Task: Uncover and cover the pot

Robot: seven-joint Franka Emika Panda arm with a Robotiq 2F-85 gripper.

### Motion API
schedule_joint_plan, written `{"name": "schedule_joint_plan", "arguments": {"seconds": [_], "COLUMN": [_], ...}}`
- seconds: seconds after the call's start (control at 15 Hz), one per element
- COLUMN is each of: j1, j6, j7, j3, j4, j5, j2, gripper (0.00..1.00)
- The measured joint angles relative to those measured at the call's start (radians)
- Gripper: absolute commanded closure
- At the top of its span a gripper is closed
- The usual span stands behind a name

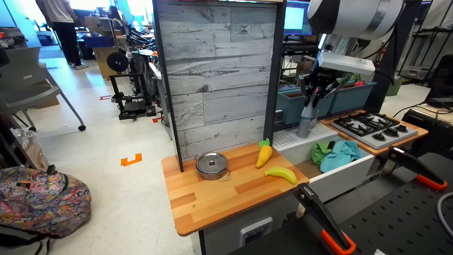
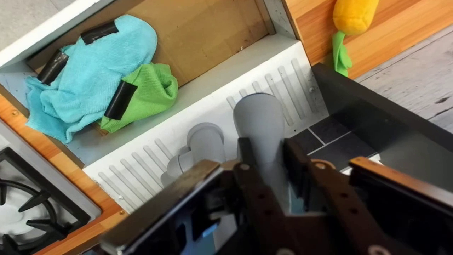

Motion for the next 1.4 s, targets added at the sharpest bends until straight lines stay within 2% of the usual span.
{"name": "schedule_joint_plan", "arguments": {"seconds": [0.4, 1.13, 1.27, 1.4], "j1": [-0.025, -0.031, -0.044, -0.057], "j6": [0.037, 0.053, 0.084, 0.127], "j7": [-0.014, -0.035, -0.056, -0.092], "j3": [0.032, 0.044, 0.070, 0.098], "j4": [-0.008, -0.008, -0.006, -0.006], "j5": [0.002, 0.002, 0.007, 0.017], "j2": [0.001, 0.003, 0.003, 0.010], "gripper": [0.93, 0.93, 0.93, 0.83]}}
